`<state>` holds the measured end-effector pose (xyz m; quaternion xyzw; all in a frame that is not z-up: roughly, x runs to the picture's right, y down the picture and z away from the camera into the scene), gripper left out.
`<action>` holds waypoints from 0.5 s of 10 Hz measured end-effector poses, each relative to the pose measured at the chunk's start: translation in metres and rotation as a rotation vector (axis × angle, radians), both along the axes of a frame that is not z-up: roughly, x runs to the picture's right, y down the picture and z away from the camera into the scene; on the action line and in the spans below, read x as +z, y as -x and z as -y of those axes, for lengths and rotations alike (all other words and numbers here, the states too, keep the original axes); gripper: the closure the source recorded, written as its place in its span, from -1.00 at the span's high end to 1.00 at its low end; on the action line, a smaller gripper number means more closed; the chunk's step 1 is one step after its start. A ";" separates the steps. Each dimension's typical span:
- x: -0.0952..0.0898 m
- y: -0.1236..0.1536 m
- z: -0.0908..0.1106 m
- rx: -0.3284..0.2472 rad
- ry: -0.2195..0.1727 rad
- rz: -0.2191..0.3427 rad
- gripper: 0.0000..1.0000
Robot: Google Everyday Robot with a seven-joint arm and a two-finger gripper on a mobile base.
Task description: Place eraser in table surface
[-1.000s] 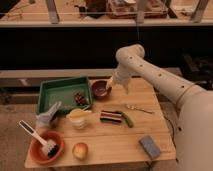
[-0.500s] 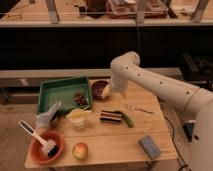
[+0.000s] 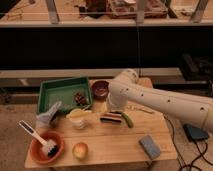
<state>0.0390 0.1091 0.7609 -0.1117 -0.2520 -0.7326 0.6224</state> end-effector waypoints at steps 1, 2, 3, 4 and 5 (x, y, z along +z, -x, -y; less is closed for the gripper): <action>0.002 0.002 0.001 -0.010 0.000 0.006 0.41; 0.009 0.007 0.001 -0.050 -0.004 0.030 0.41; 0.020 0.017 -0.002 -0.135 -0.016 0.086 0.41; 0.031 0.024 -0.004 -0.220 -0.030 0.138 0.41; 0.042 0.031 -0.005 -0.293 -0.043 0.178 0.41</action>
